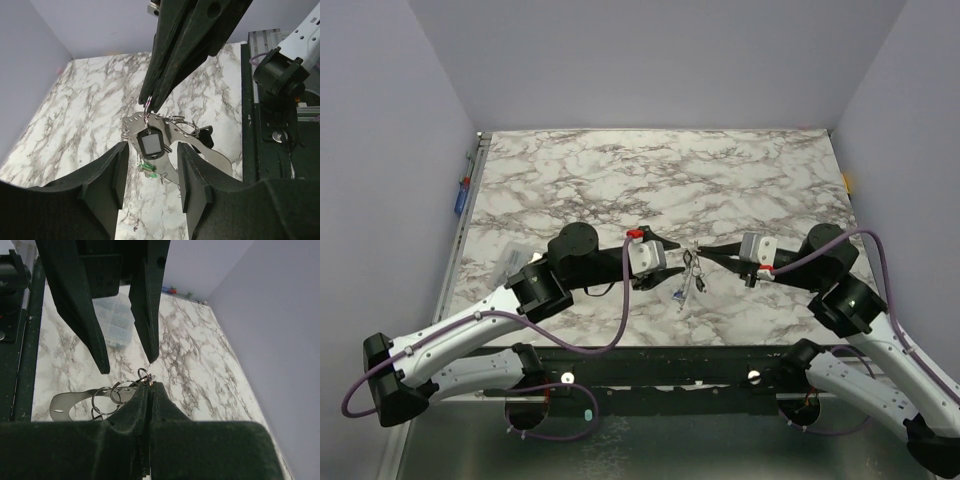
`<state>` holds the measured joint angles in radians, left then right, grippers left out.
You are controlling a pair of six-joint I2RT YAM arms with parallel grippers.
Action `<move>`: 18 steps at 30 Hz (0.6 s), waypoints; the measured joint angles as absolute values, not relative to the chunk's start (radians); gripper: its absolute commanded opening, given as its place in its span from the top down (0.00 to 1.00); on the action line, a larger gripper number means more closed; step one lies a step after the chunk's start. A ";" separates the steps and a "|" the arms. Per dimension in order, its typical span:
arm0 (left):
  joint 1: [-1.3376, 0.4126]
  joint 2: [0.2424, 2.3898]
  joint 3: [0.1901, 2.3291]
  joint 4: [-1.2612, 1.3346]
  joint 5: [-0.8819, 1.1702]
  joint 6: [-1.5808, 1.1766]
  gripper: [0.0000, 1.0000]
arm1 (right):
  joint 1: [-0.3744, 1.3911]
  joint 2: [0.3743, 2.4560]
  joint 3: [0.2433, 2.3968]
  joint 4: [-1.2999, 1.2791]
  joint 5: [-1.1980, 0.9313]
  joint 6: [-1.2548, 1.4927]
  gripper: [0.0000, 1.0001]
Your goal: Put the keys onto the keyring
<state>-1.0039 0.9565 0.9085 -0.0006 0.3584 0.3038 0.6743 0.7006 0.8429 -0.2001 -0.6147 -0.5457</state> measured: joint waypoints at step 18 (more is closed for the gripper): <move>-1.004 1.023 0.953 0.028 0.358 0.224 0.64 | 0.674 0.681 0.843 -0.166 -0.626 -0.522 0.99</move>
<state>-1.0039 1.0229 0.9535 0.0284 0.3584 0.2241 0.6743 0.6811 0.8429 -0.1661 -0.6262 -0.5217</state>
